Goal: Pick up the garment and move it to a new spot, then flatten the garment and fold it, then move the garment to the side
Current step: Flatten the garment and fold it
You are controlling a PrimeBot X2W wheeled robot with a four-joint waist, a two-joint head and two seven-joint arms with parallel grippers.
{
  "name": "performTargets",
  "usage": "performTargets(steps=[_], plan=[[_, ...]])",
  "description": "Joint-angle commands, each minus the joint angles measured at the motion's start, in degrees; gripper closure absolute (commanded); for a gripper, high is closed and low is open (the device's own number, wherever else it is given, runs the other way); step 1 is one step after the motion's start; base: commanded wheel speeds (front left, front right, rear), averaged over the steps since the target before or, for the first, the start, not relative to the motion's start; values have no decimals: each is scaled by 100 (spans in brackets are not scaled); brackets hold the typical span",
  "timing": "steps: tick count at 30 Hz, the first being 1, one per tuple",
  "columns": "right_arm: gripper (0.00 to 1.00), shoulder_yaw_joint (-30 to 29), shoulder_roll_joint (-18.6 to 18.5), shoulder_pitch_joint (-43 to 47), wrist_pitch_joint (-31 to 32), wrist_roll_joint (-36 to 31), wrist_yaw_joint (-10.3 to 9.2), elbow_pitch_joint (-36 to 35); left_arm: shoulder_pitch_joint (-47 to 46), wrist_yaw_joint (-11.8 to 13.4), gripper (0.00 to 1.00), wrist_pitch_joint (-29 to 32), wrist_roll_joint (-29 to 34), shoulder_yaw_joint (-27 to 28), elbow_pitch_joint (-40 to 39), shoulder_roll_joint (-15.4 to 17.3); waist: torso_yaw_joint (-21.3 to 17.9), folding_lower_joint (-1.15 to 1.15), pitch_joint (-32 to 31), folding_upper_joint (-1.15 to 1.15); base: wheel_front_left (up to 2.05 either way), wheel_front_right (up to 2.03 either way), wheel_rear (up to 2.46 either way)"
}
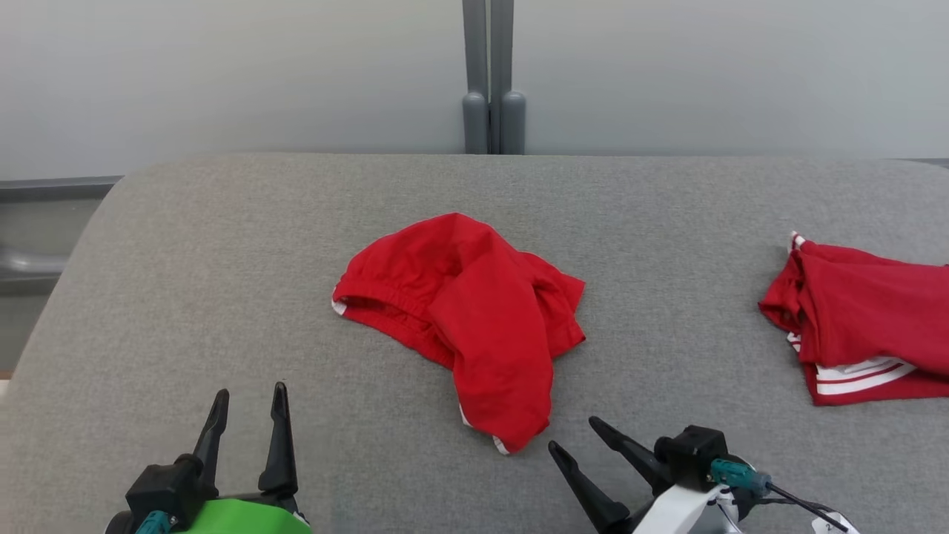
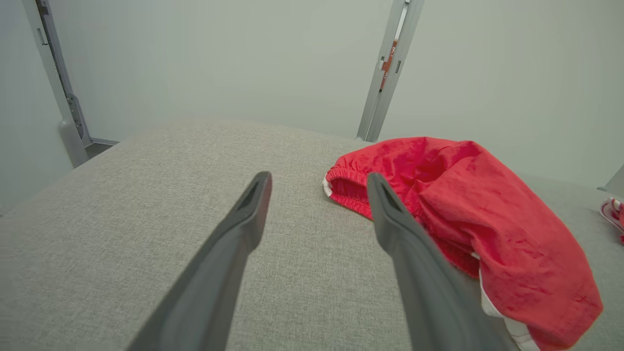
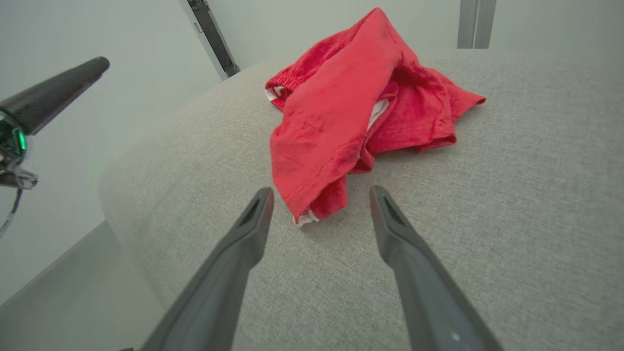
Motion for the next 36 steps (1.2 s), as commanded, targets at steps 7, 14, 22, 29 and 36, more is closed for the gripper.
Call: performTargets(steps=[7,14,22,29,36], plan=[[0,153,205,-415,-91,431,-8,788,-98,-49,0,-15,98,36,107,-5,568,0,66,0,0,0,0],[67,351,357,-759,-171,644,-8,1202,-168,-80,0,-16,113,55,170,-14,690,0,127,0,0,0,0],[100,115,114,-1161,-193,782,-8,377,-283,-102,0,-16,86,28,175,-21,635,0,389,0,0,0,0],[100,-454,-633,-2180,-192,1123,-8,-59,-594,-86,0,-17,-34,-205,79,-24,742,0,1119,0,0,0,0],[100,-947,-1455,-3233,-72,1801,-6,497,-1075,15,0,-17,-336,-579,-12,-23,1044,0,2029,0,0,0,0]])
